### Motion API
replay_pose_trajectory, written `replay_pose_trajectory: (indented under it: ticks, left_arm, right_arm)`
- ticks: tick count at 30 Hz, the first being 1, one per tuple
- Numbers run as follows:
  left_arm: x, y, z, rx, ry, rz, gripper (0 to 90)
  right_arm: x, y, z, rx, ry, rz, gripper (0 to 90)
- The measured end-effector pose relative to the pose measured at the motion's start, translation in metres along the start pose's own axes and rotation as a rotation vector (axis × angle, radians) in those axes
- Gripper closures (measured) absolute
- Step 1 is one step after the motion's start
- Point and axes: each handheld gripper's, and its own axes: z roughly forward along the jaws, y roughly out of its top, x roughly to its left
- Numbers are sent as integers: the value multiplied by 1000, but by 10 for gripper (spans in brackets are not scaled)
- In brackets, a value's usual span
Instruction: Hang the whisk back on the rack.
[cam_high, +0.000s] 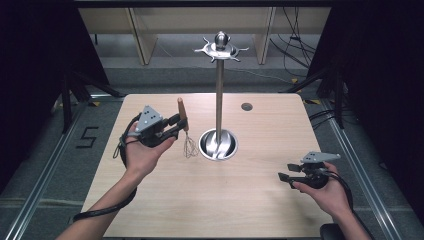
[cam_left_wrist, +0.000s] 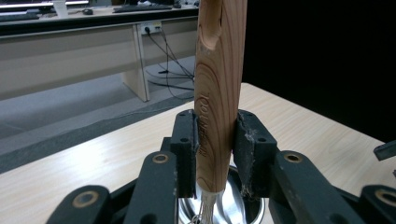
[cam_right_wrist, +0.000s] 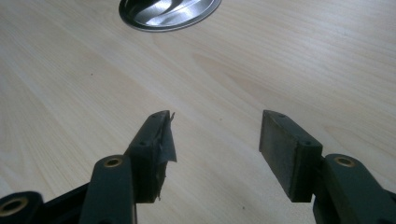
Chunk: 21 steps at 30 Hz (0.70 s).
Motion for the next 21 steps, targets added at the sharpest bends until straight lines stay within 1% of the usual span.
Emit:
replay_pose_trajectory:
  ticks: [1,2,3,4,5,6,9,10,11,12,13,14,16,17,19,21]
  left_arm:
    - [0,0,0,0,0,0,701]
    - [2,1,1,-10,-14,2,700]
    - [3,2,2,-17,-19,-3,701]
    - [5,2,2,-16,-19,2,701]
    - [5,2,2,-16,-19,2,700]
    - [8,3,2,-24,-26,7,701]
    - [10,4,2,-24,-33,7,701]
    - [13,6,2,-25,-41,11,701]
    - [15,7,2,-26,-43,13,700]
    - [17,8,2,-25,-45,17,700]
    - [17,8,2,-25,-45,17,701]
    - [21,10,2,-20,-51,26,701]
    - [23,12,2,-18,-52,26,700]
    - [27,14,2,-10,-64,33,700]
    - [31,17,2,-3,-85,45,701]
    - [34,18,4,4,-94,48,700]
  right_arm:
    - [0,0,0,0,0,0,444]
    - [0,0,0,0,-2,-2,444]
    - [0,0,0,2,-2,1,444]
    - [0,0,0,2,-2,2,444]
    - [-1,0,0,-3,-6,-12,444]
    - [-2,0,0,-5,-14,-28,444]
    - [-2,0,0,-6,-14,-27,444]
    - [-2,1,-1,4,-15,-25,444]
    - [0,0,0,0,0,3,444]
    - [0,0,0,0,-9,0,444]
    - [0,0,0,0,-9,0,444]
    - [0,0,0,2,-8,0,444]
    - [0,0,0,2,-9,1,444]
    - [0,0,0,-3,-2,5,444]
    - [0,0,0,-2,-1,5,444]
    - [0,0,0,0,-7,1,444]
